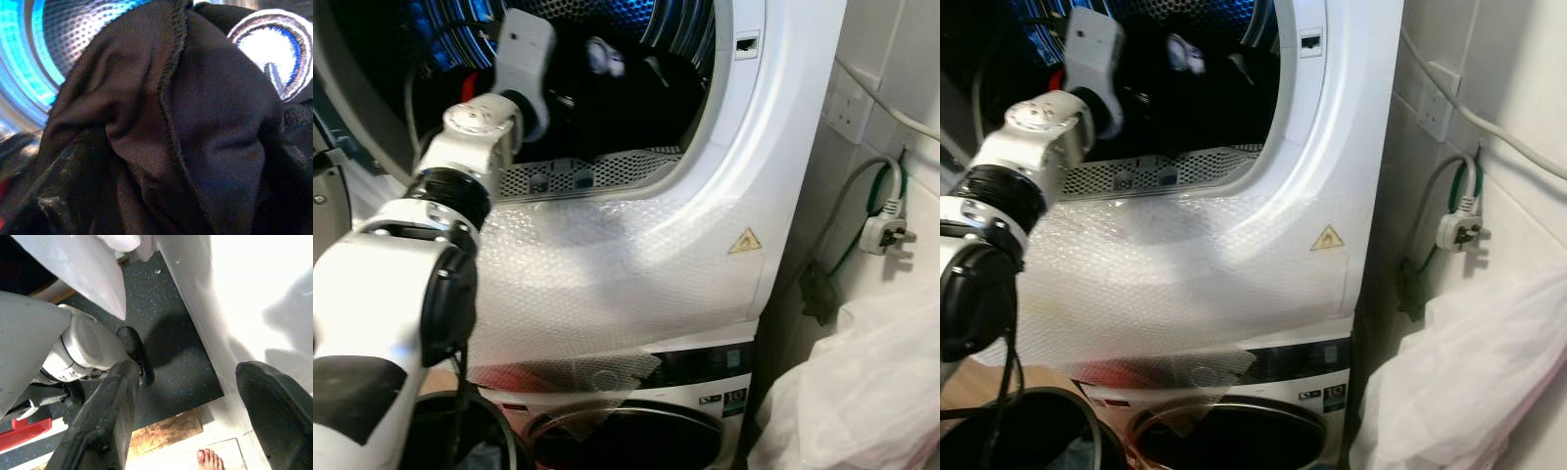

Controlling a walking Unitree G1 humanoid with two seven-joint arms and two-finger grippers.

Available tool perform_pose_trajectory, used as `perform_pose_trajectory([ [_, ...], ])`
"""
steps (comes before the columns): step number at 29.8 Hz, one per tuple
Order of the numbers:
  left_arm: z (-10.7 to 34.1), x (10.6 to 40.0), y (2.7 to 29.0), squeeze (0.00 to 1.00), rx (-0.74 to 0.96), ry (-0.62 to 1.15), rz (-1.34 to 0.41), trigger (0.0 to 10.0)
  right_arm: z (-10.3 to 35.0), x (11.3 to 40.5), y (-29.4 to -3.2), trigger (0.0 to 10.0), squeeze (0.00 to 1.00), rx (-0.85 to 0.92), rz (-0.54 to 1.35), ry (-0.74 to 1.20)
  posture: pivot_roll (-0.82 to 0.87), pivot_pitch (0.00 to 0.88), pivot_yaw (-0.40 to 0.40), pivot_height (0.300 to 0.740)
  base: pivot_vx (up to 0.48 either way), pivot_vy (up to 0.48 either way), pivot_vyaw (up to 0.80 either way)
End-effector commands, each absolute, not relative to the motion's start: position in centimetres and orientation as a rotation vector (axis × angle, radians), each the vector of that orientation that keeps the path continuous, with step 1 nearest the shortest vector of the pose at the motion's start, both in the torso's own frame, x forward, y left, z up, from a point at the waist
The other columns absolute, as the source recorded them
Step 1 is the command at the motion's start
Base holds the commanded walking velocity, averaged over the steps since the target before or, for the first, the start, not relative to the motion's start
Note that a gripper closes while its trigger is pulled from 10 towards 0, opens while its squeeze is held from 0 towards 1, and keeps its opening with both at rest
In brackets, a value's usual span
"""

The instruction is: Clothes washing

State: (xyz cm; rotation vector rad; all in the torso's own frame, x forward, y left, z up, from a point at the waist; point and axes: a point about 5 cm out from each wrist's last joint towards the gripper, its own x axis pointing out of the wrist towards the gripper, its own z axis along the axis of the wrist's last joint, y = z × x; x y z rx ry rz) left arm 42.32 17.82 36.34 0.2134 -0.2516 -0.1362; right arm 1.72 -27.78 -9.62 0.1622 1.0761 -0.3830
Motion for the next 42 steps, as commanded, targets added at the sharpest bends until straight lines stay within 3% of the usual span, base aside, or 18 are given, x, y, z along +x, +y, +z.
perform_pose_trajectory([
  [1, 36.7, 42.1, 19.7, 0.00, 0.223, -0.249, -0.035, 10.0, -9.5, 2.0, -27.6, 10.0, 0.00, 0.165, -0.371, 1.051, -0.45, 0.064, 0.094, 0.740, 0.000, 0.000, 0.00],
  [3, 36.2, 42.0, 21.3, 0.00, 0.201, -0.230, 0.051, 10.0, -9.5, 2.0, -27.5, 10.0, 0.00, 0.157, -0.366, 1.048, -0.45, 0.063, 0.090, 0.740, 0.000, 0.000, 0.00],
  [7, 35.3, 42.1, 21.5, 0.00, 0.210, -0.202, 0.038, 10.0, -9.4, 2.1, -27.6, 10.0, 0.00, 0.159, -0.376, 1.048, -0.44, 0.059, 0.089, 0.740, 0.000, 0.000, 0.00],
  [10, 33.5, 42.4, 19.8, 0.00, 0.263, -0.133, -0.114, 10.0, -9.5, 2.2, -27.6, 10.0, 0.00, 0.152, -0.369, 1.059, -0.43, 0.054, 0.085, 0.740, 0.000, 0.000, 0.00],
  [15, 33.3, 42.5, 18.8, 0.00, 0.274, -0.144, -0.172, 10.0, -9.5, 3.2, -27.6, 10.0, 0.00, 0.149, -0.362, 1.053, -0.40, 0.038, 0.083, 0.740, 0.000, 0.000, 0.00],
  [28, 39.5, 40.9, 16.3, 0.00, 0.353, -0.518, -0.315, 10.0, -9.4, 8.3, -26.2, 10.0, 0.00, 0.173, -0.330, 0.961, -0.29, 0.000, 0.068, 0.740, 0.000, 0.000, 0.00],
  [32, 43.1, 39.0, 16.0, 0.00, 0.387, -0.734, -0.367, 10.0, -9.3, 11.2, -24.3, 10.0, 0.00, 0.204, -0.256, 0.917, -0.20, 0.000, 0.077, 0.740, 0.000, 0.000, 0.00],
  [38, 42.7, 38.3, 16.3, 0.00, 0.353, -0.788, -0.411, 10.0, -9.3, 13.2, -22.0, 10.0, 0.00, 0.222, -0.190, 0.901, -0.15, 0.000, 0.076, 0.740, 0.000, 0.000, 0.00],
  [42, 41.0, 37.0, 14.3, 0.00, 0.356, -0.816, -0.526, 10.0, -9.4, 14.2, -20.2, 10.0, 0.00, 0.227, -0.114, 0.903, -0.10, 0.000, 0.085, 0.740, 0.000, 0.000, 0.00],
])
